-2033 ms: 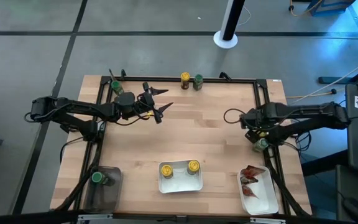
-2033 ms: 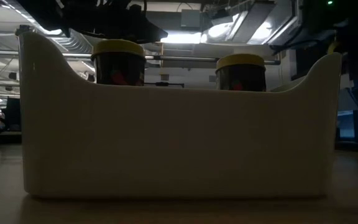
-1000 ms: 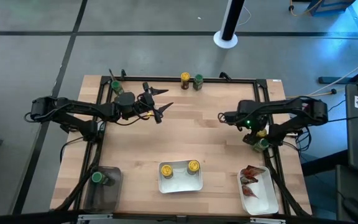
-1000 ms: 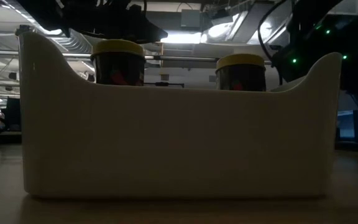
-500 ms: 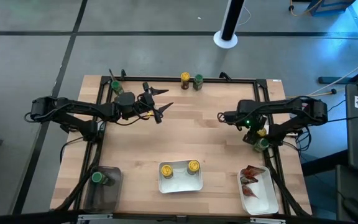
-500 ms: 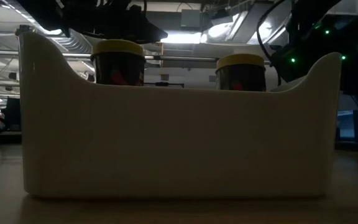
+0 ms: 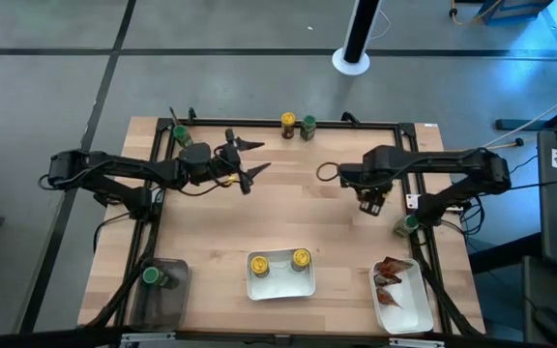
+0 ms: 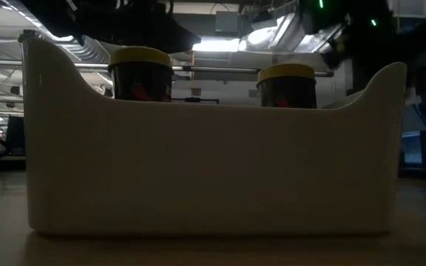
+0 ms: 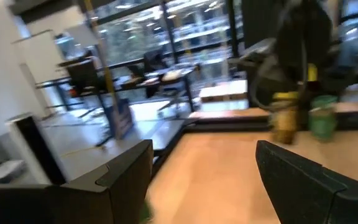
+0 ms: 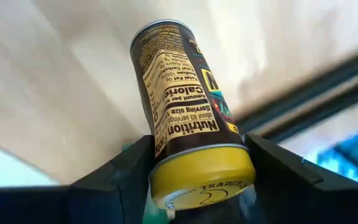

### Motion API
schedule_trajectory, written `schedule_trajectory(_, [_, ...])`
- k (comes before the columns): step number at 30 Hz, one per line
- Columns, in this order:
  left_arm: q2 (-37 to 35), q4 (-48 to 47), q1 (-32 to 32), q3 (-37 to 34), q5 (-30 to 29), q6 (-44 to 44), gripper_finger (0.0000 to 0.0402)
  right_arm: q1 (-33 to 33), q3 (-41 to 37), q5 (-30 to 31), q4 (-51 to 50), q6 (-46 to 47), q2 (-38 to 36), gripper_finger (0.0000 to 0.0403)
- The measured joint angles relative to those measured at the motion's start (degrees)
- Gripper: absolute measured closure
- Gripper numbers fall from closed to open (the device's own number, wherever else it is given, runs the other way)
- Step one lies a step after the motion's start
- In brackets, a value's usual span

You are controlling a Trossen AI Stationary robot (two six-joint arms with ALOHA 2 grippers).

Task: Sort spices by type
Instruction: Put the bottom yellow seasoning bottle into the left white bin

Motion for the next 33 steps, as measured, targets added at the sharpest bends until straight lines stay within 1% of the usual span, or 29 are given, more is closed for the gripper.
schedule_trajectory(5, [1.8, -0.8, -0.2, 0.6, 6.3, -3.5, 0.0130, 4.6, 6.8, 4.8, 5.8, 0.1, 0.0, 0.0173])
schedule_trajectory(9, [4.7, -2.3, -1.0, 3.3, 9.5, -4.3, 0.0139, 7.3, 9.3, 5.5, 12.4, 0.0, 0.0, 0.0173])
schedule_trajectory(12, [7.6, -3.3, -2.6, 5.9, 10.0, -3.9, 0.0166, 8.8, 9.4, 5.5, 17.9, -1.0, 0.0, 0.0173])
schedule_trajectory(15, [10.3, -3.5, -3.9, 8.0, 10.2, -3.0, 0.0204, 9.9, 9.4, 5.7, 21.5, -2.2, 0.0, 0.0173])
schedule_trajectory(19, [13.4, -3.6, -4.3, 10.0, 10.1, -3.1, 0.0254, 10.9, 9.4, 6.5, 26.0, -3.4, 0.0, 0.0173])
schedule_trajectory(22, [15.2, -3.4, -4.3, 11.0, 10.1, -4.1, 0.0281, 11.3, 9.4, 6.5, 28.1, -4.2, 0.0, 0.0173])
schedule_trajectory(27, [18.4, -3.6, -5.0, 11.9, 10.6, -2.2, 0.0306, 11.3, 9.4, 7.4, 29.9, -4.7, 0.0, 0.0173])
schedule_trajectory(33, [21.2, -3.0, -5.4, 14.2, 12.1, -2.1, 0.0318, 11.3, 9.4, 7.5, 32.6, -5.2, 0.0, 0.0173])
